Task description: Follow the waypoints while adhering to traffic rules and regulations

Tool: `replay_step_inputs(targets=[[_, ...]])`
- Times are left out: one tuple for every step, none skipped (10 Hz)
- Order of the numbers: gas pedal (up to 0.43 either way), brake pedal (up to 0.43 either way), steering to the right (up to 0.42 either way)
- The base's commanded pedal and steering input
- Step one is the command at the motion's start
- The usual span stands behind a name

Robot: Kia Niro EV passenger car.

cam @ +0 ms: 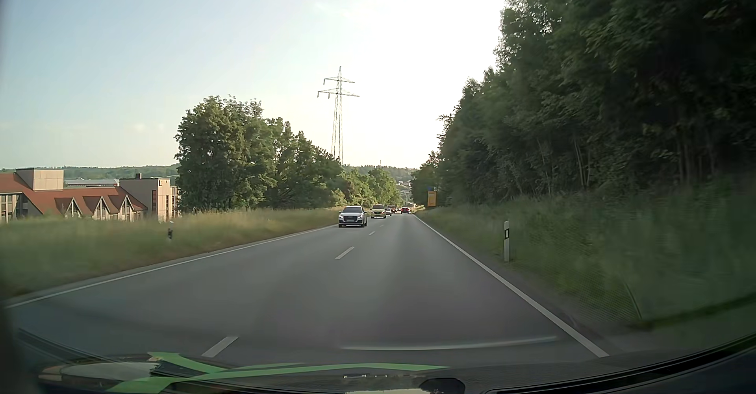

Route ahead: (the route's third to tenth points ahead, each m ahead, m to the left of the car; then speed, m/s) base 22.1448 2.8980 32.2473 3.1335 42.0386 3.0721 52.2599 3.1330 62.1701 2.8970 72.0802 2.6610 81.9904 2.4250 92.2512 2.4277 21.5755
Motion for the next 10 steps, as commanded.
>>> replay_step_inputs(targets=[[0.079, 0.000, 0.002], [0.079, 0.000, 0.001], [0.079, 0.000, 0.001], [0.079, 0.000, 0.001], [0.079, 0.000, 0.002], [0.079, 0.000, 0.002], [0.087, 0.000, 0.002], [0.087, 0.000, 0.001], [0.087, 0.000, 0.001], [0.087, 0.000, 0.002]])
